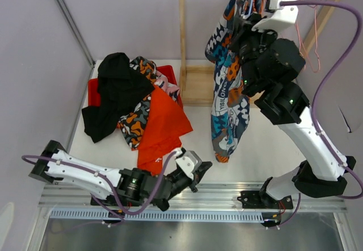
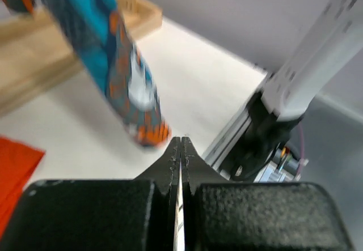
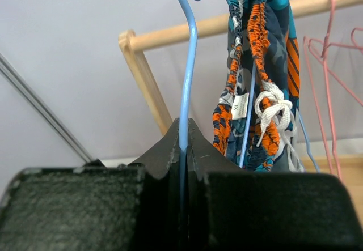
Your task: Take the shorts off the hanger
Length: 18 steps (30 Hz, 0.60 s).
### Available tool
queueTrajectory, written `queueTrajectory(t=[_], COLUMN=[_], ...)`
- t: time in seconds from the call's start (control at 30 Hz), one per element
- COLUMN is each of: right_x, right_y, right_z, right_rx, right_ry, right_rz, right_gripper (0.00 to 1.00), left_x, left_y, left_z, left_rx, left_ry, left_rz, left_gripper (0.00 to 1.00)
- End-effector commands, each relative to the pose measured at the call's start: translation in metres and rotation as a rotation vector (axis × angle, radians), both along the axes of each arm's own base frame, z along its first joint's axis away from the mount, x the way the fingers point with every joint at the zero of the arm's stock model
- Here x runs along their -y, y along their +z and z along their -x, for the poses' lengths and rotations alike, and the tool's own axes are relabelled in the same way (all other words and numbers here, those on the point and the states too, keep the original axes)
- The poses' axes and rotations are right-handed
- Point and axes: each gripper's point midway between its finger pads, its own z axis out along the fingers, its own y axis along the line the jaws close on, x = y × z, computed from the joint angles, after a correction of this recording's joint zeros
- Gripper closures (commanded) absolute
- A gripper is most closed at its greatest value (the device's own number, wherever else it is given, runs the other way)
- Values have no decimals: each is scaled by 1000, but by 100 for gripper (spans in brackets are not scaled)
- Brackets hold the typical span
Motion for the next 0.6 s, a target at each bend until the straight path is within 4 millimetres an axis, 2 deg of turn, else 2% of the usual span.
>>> queueTrajectory(t=[0.0,0.03,0.07,0.13,0.17,0.2,0.23,0.27,0.33,0.37,0.43,0.47,0.57], right_x=[33,31,31,34,32,32,31,32,27,27,24,23,18], right_y=[55,56,55,62,62,62,57,57,50,48,44,41,35], right_z=[23,21,20,23,25,27,27,29,28,28,28,28,28], right_rx=[120,118,109,112,109,112,102,104,90,84,75,71,62], right_ry=[-13,-14,-16,-18,-9,-7,-8,-8,1,-2,4,6,19], right_rz=[-98,-90,-75,-88,-86,-88,-80,-88,-80,-80,-78,-81,-81], right_gripper=[100,100,100,100,100,100,100,100,100,100,100,100,100], left_x=[-8,-8,-7,-10,-10,-10,-10,-7,-7,-6,-7,-7,-4], left_y=[-44,-66,-75,-82,-78,-66,-59,-36,-10,19,43,63,89], left_z=[3,8,12,16,15,13,10,8,2,-1,-7,-12,-28], left_rx=[-74,-72,-82,-98,-96,-85,-70,-23,27,87,153,198,246], left_ry=[67,55,52,89,109,124,137,139,167,171,190,202,220], left_rz=[-45,-97,-115,-123,-125,-109,-104,-96,-69,-46,-24,-8,8], left_gripper=[100,100,100,100,92,71,42,1,0,1,1,1,1])
